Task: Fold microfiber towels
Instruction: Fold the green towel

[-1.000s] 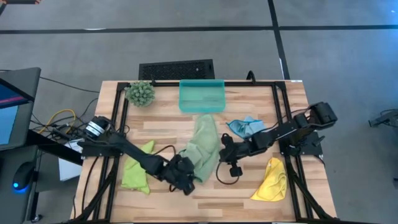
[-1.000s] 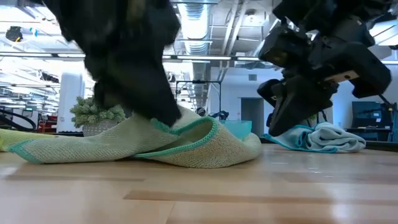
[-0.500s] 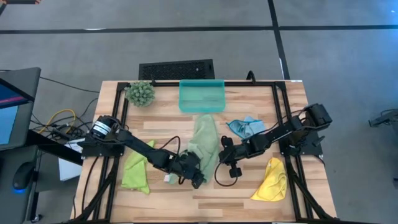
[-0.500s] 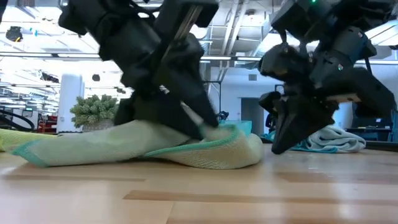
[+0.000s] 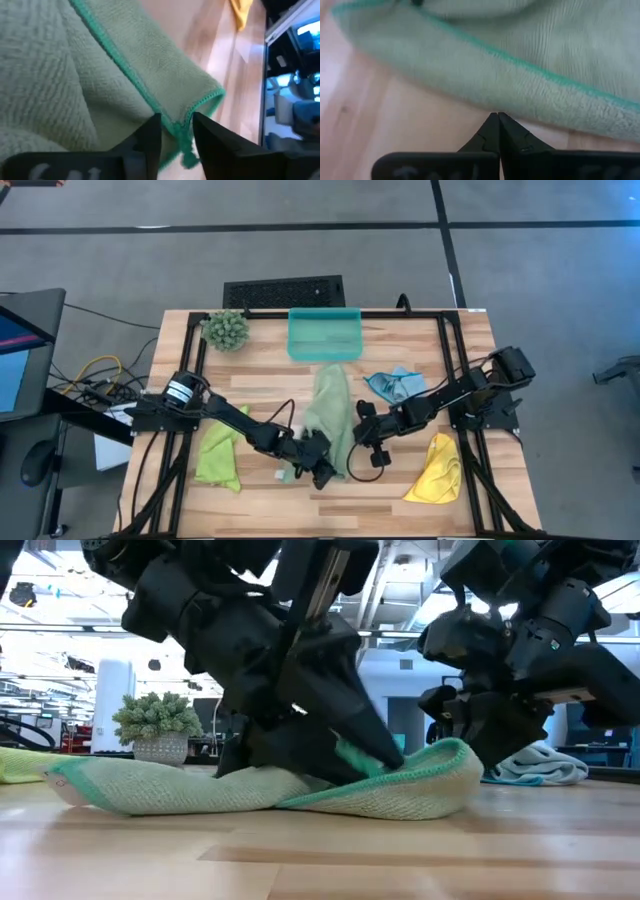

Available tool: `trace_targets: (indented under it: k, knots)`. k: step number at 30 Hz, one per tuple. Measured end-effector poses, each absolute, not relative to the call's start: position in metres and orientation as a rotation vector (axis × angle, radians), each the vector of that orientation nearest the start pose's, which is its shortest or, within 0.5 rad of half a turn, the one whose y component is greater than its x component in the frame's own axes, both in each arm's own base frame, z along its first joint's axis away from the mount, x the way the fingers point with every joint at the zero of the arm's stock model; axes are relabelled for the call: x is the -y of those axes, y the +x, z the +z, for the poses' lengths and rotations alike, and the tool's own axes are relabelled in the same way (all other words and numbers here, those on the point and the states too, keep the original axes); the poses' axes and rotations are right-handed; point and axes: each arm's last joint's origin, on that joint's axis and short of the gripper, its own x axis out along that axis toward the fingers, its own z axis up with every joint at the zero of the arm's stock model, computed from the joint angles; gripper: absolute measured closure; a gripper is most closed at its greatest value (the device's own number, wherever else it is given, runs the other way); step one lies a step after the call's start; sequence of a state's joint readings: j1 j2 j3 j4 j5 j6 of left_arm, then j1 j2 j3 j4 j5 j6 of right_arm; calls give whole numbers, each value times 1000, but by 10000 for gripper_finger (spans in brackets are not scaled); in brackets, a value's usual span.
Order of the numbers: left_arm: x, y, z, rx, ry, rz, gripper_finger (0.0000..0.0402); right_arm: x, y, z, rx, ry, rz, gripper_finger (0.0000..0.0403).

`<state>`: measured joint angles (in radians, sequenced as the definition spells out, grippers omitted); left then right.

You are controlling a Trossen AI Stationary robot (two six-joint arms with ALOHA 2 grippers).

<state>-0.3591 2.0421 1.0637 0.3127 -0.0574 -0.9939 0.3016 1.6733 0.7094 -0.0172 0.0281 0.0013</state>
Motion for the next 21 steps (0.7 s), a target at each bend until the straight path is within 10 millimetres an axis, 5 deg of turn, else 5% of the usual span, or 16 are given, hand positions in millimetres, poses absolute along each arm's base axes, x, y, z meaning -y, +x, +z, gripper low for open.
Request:
trace_targets:
  k: [5,14,21]
  knots:
    - [124,372,134,-729,-662,73,392,-83,275,117,-998,-175,207,387]
    - [85,329,264,-590,-381,150,400,-78,265,123,-1041,-254,-9,388]
    - [101,294,317,-425,-206,36,401,-79,256,137,-1021,-262,-113,381]
